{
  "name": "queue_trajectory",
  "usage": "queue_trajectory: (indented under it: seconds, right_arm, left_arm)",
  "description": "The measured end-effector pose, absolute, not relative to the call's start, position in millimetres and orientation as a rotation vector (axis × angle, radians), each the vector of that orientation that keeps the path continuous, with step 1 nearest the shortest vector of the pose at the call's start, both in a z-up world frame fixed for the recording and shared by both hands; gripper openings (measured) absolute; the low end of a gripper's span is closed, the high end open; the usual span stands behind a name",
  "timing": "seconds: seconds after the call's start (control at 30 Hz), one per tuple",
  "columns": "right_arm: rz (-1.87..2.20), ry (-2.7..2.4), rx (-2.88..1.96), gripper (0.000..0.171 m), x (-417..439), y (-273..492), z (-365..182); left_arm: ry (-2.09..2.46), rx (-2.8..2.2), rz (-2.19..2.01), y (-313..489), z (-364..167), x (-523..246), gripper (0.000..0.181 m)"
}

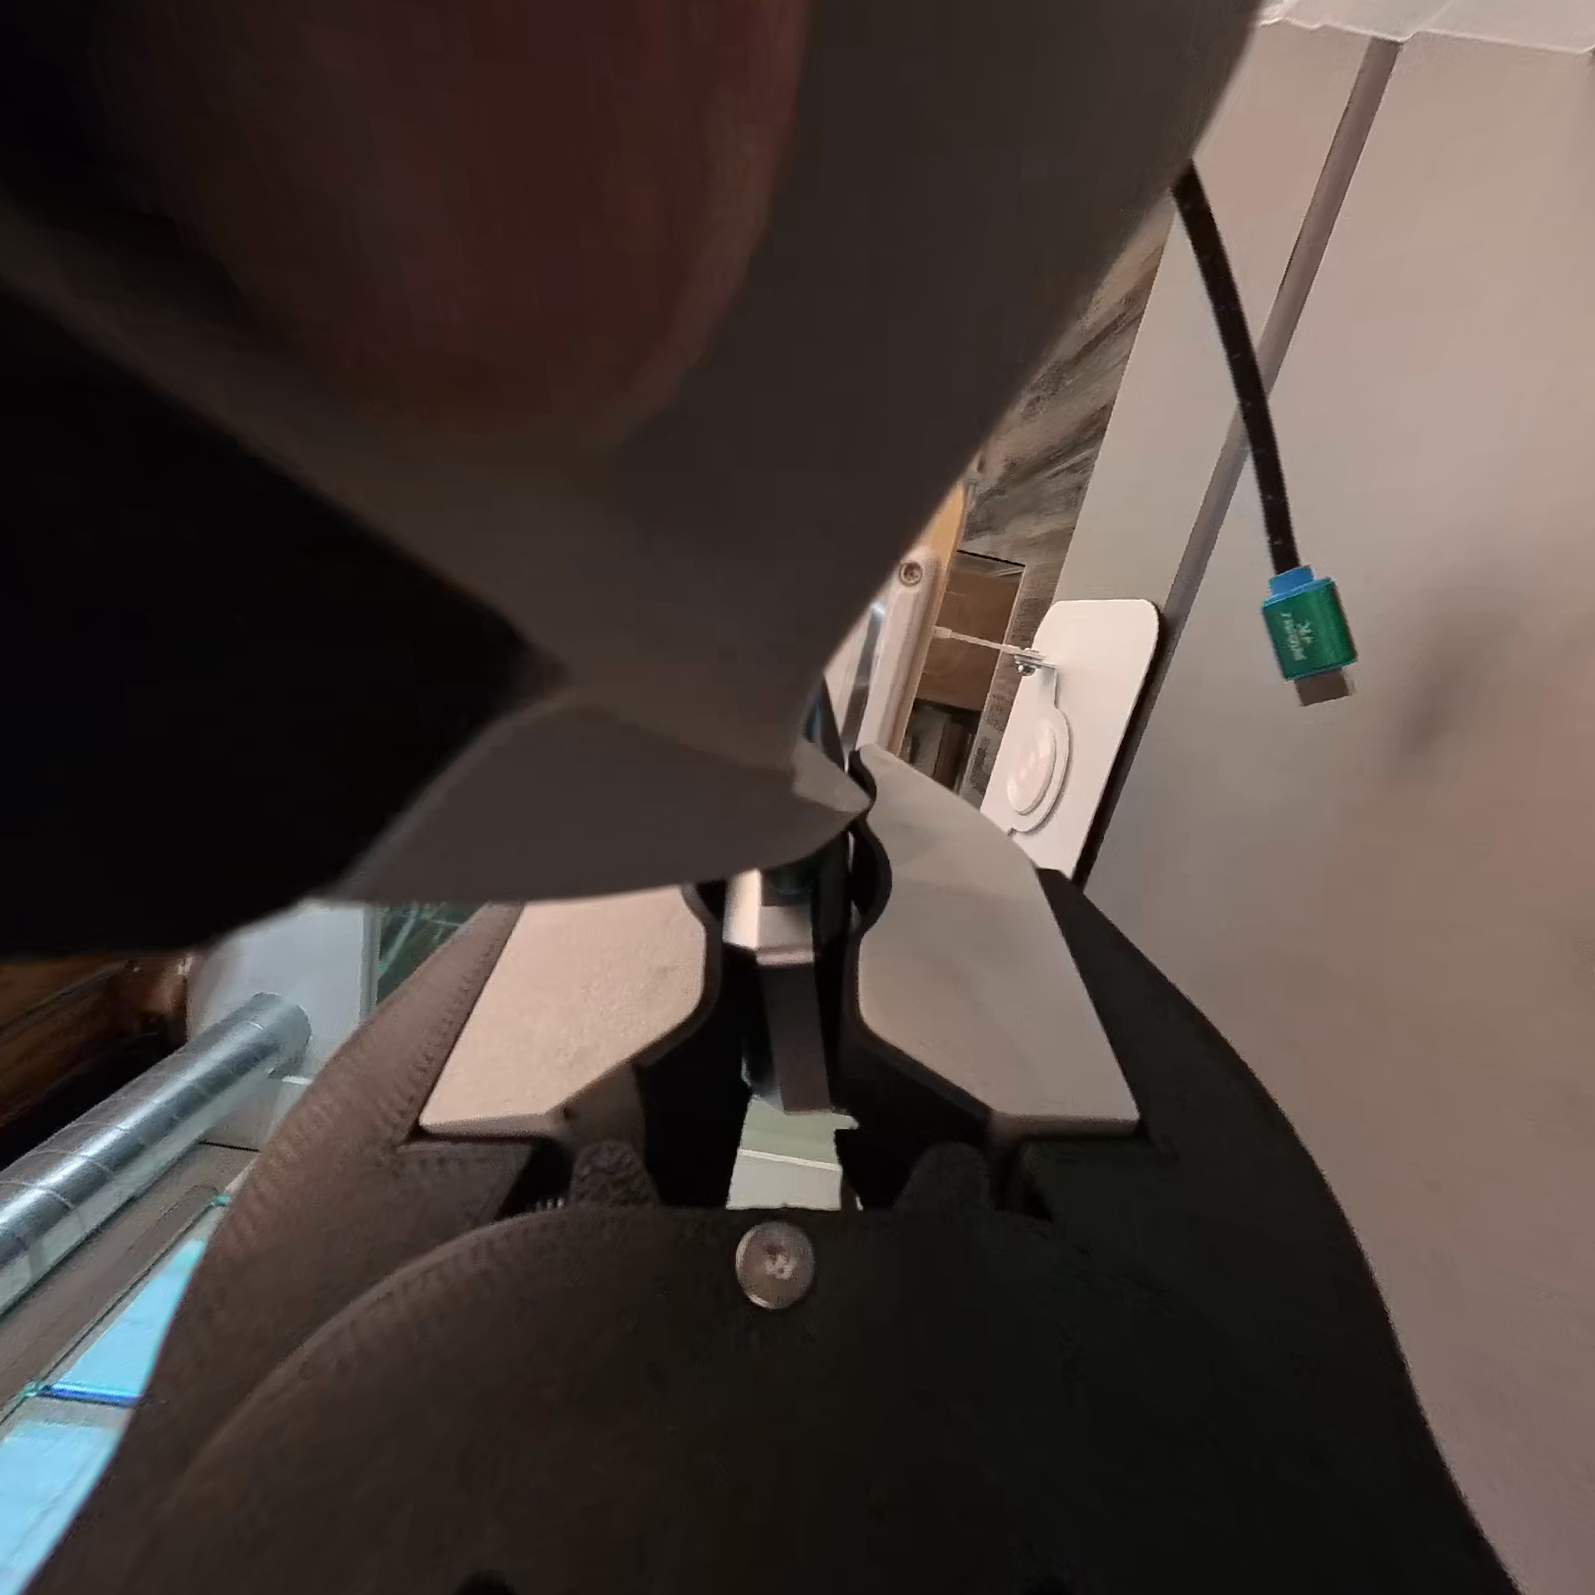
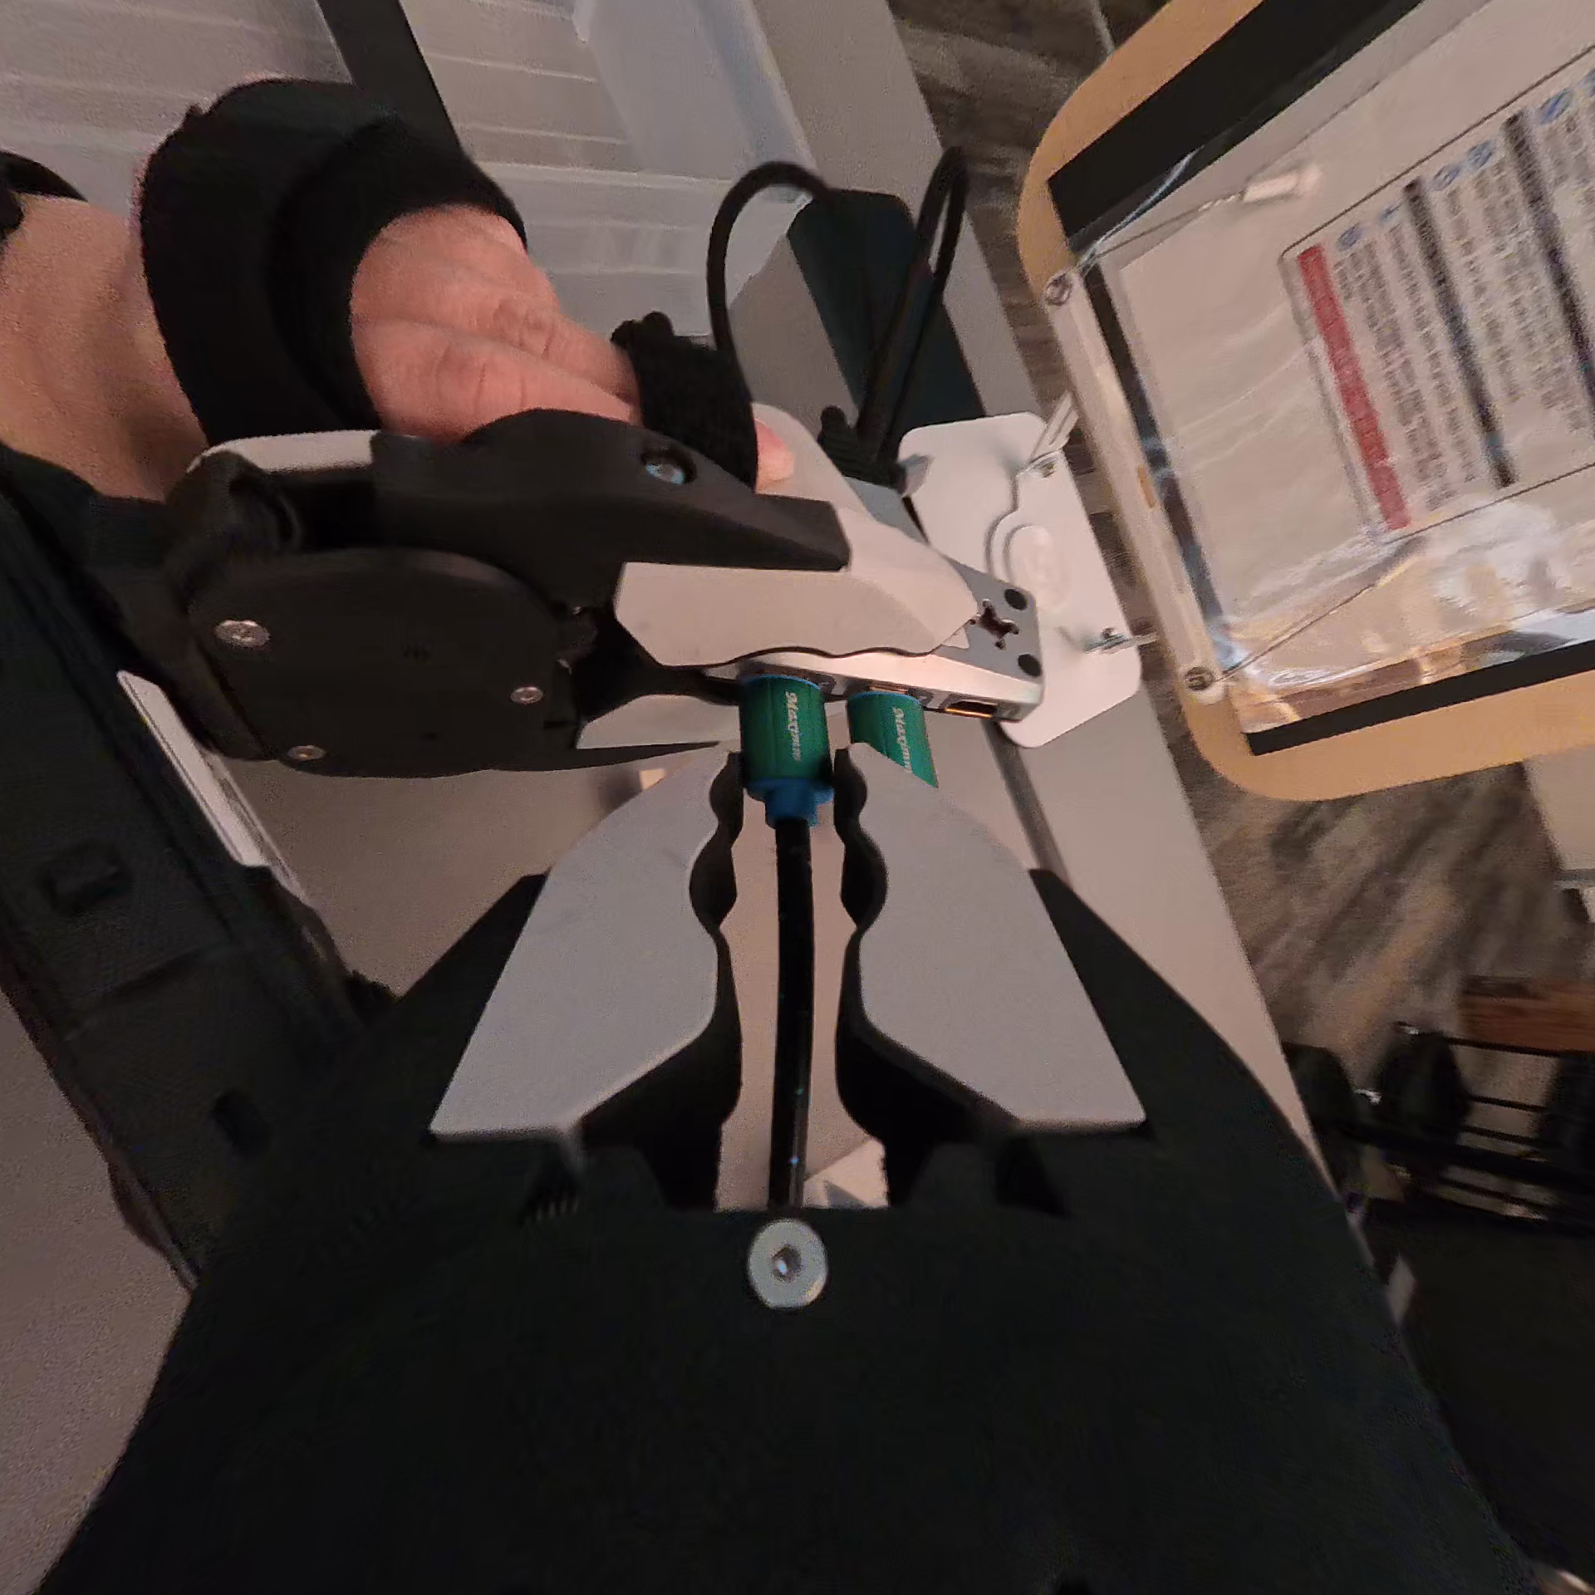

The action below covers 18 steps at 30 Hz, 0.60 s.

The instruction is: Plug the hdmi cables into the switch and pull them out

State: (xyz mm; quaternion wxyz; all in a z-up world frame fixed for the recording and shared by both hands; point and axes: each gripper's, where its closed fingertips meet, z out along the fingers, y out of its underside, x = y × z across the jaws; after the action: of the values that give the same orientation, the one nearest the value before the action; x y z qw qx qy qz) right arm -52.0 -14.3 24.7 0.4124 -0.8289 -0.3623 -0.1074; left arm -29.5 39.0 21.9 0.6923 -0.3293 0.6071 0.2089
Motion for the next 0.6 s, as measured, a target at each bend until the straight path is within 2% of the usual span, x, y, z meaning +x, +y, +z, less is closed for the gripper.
queue_trajectory:
  seconds: [0.6]
  right_arm:
    - [-0.283,-0.885,-2.045,0.021,-50.5,-19.8,29.2]
  left_arm:
    - [1.359,-0.700,0.422,32.3,26.0,-26.4,0.024]
